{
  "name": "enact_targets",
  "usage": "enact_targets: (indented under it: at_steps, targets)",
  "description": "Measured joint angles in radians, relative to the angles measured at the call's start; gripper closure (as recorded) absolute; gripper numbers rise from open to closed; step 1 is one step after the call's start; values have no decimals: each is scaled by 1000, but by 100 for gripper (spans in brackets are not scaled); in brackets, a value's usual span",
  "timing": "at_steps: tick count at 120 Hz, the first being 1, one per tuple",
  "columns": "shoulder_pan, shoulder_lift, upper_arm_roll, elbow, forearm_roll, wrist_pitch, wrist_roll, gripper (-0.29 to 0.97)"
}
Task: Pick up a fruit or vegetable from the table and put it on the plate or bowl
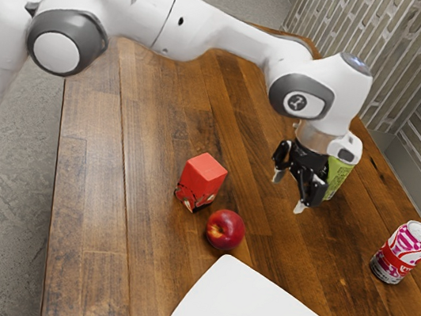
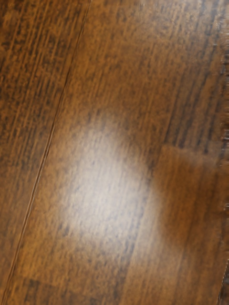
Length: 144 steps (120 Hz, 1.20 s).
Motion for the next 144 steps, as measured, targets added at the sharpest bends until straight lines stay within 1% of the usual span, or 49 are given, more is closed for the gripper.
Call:
enact_targets:
  at_steps: [8, 14, 18, 23, 36, 53, 66, 95, 120, 126, 134, 144]
  targets:
    - [-118, -31, 127, -40, -28, -18, 3, 0]
    - [-198, -44, 222, -79, -62, -28, 9, 0]
    - [-228, -47, 259, -94, -83, -33, 13, 0]
    - [-243, -44, 283, -103, -110, -32, 16, 0]
    - [-254, -31, 298, -106, -152, -25, 4, 0]
    - [-253, -24, 303, -104, -170, -13, -15, 0]
    - [-258, -23, 303, -103, -170, -7, -27, 0]
    - [-371, -57, 303, -108, -145, -15, -87, 0]
    - [-381, -63, 317, -113, -141, -38, -147, 0]
    - [-389, -74, 330, -135, -142, -42, -161, 0]
    - [-429, -91, 377, -177, -146, -47, -178, 0]
    - [-445, -95, 410, -194, -149, -48, -195, 0]
